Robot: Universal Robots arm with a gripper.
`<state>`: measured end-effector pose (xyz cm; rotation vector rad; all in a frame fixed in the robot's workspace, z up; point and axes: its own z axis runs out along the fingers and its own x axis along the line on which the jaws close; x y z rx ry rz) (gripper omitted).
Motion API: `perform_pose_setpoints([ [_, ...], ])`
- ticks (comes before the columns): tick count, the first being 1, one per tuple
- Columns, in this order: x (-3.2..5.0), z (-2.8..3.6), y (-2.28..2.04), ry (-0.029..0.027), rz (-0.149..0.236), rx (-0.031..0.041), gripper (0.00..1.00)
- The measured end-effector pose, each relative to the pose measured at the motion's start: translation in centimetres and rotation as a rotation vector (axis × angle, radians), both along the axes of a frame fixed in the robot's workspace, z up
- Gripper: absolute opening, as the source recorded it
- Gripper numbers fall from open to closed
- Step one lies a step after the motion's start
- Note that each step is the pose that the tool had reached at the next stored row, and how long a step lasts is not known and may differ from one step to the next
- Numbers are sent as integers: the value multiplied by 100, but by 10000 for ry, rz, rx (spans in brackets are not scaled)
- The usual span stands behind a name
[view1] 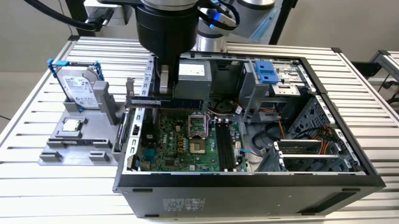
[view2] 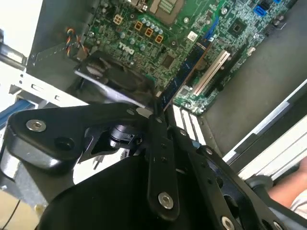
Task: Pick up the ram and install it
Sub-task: 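Pick up the ram and move it above insertion slot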
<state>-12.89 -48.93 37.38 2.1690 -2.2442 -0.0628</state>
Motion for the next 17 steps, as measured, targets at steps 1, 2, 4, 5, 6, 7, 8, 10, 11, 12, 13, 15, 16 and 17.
perform_pose_setpoints([
  [1,27,0,0,2,0,0,0],
  [2,56,0,0,4,1,0,0],
  [4,108,0,0,8,1,0,0],
  [5,221,0,0,16,2,0,0],
  [6,295,0,0,21,2,0,0],
  [7,321,0,0,23,3,0,0],
  [8,347,0,0,24,3,0,0],
  [10,399,0,0,27,4,0,0],
  [11,425,0,0,29,4,0,0],
  [12,451,0,0,31,4,0,0],
  [13,478,0,0,33,5,0,0],
  [15,530,0,0,36,5,0,0],
  [16,555,0,0,38,6,0,0],
  [17,580,0,0,39,6,0,0],
])
